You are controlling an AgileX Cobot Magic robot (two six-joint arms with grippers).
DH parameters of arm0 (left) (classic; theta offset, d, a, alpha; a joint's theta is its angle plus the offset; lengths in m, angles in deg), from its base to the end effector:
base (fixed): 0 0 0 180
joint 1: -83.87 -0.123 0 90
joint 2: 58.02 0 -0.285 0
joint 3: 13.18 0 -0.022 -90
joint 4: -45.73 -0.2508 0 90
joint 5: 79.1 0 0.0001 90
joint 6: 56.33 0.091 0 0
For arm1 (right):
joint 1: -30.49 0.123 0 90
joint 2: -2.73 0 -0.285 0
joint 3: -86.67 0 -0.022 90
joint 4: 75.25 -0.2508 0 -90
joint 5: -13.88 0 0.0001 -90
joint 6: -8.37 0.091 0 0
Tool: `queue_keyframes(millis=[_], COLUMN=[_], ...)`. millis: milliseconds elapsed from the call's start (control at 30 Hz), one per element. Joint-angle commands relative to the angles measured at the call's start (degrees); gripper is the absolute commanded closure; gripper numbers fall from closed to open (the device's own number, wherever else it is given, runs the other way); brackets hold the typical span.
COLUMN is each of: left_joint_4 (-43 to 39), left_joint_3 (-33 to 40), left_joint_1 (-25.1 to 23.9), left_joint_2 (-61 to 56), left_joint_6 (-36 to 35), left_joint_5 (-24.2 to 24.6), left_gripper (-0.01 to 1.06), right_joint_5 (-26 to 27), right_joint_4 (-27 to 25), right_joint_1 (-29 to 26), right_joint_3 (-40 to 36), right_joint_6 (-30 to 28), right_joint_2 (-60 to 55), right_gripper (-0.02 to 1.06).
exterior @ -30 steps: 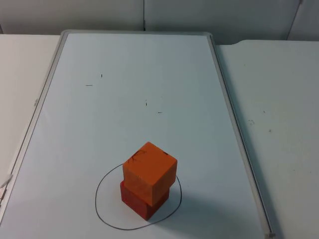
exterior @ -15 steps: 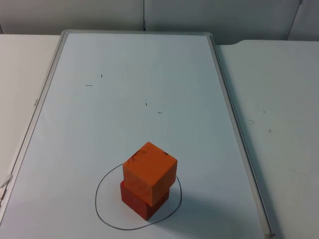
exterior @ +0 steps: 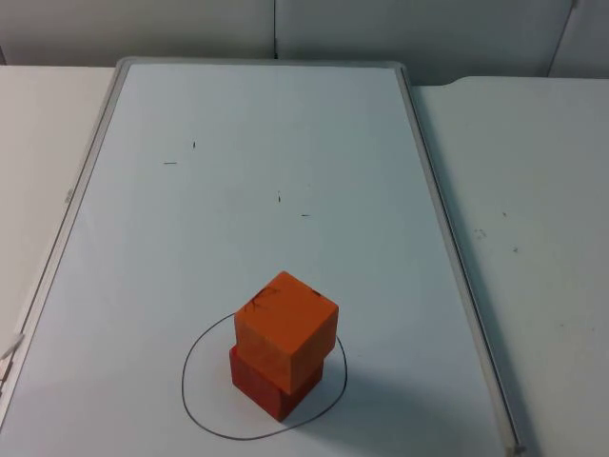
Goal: Pick up one cube with the left hand and another cube with the right hand. First place the cube in the right hand at the target position, then stack the cube in the left hand on top.
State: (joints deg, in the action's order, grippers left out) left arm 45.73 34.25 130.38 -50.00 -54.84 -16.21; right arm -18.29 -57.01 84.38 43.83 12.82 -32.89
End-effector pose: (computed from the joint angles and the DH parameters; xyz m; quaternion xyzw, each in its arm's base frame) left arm -0.0056 0.0059 0.2798 0.3493 0.7845 -0.1962 0.4734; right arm 0.0678 0.0672 0.3309 -0.3961 0.7114 0.1466 0.5616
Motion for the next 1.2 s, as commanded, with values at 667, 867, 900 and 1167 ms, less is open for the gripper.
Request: queue_keyframes(millis=[667,867,900,1167], left_joint_4=[0.4,0.4,0.4,0.4], left_joint_3=[0.4,0.4,0.4,0.4], left_joint_1=[-0.1,-0.1,-0.1,-0.1], left_joint_2=[-0.2,-0.2,-0.2,-0.2], left_joint_6=[-0.4,-0.4,-0.4,-0.4], left_joint_5=[-1.1,-1.1,-1.1,-1.1], left_gripper=[0.00,0.00,0.00,0.00], right_joint_5=[-8.2,-15.8,-17.3,-29.4], right_joint_4=[-5.2,-6.3,-6.7,-12.5], right_joint_1=[0.1,0.1,0.1,0.3], right_joint_3=[-1.1,-2.7,-2.7,-2.8], right_joint_6=[-0.6,-0.5,-0.5,-0.5], right_joint_2=[6.3,17.6,20.1,27.8], right_gripper=[0.21,0.21,0.21,0.21])
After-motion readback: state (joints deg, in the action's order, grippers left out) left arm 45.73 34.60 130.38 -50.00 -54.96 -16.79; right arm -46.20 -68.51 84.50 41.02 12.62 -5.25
